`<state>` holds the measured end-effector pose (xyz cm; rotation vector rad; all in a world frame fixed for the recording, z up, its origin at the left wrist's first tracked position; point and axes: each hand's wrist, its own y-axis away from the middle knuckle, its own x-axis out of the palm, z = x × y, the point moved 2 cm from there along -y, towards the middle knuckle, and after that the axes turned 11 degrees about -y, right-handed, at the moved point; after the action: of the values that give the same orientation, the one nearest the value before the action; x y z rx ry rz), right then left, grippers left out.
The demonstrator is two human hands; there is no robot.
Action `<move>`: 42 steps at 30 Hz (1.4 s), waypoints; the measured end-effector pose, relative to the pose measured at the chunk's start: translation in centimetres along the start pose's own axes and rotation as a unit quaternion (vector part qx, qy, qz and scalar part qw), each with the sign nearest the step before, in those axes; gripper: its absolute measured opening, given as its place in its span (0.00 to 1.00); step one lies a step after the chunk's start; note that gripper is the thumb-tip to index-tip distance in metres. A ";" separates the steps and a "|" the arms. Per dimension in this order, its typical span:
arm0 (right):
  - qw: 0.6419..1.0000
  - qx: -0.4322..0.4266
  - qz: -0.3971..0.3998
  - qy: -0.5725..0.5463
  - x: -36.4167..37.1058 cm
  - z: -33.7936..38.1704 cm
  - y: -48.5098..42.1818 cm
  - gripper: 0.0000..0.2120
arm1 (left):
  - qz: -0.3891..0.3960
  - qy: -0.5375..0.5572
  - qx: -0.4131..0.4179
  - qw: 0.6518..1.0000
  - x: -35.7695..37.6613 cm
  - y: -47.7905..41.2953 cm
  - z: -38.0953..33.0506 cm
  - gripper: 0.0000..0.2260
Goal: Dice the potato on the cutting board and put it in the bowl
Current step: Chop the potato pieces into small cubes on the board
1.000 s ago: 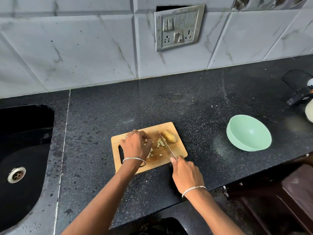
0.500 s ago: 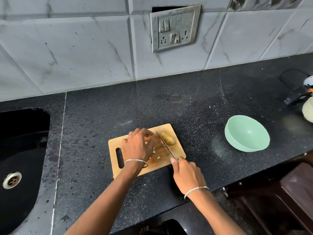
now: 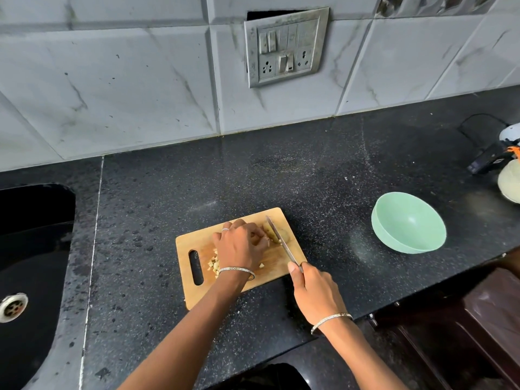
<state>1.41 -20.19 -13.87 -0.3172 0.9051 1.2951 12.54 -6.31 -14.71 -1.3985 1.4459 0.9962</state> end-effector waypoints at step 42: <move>0.992 -0.032 -0.021 0.120 1.3 0.8 0.6 0.19 | -0.018 -0.011 -0.054 0.998 -0.8 -0.3 3.0 0.10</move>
<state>1.20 -18.60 -14.12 -0.5486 1.0541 1.2659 12.95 -3.24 -14.84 -1.4803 1.3636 1.0780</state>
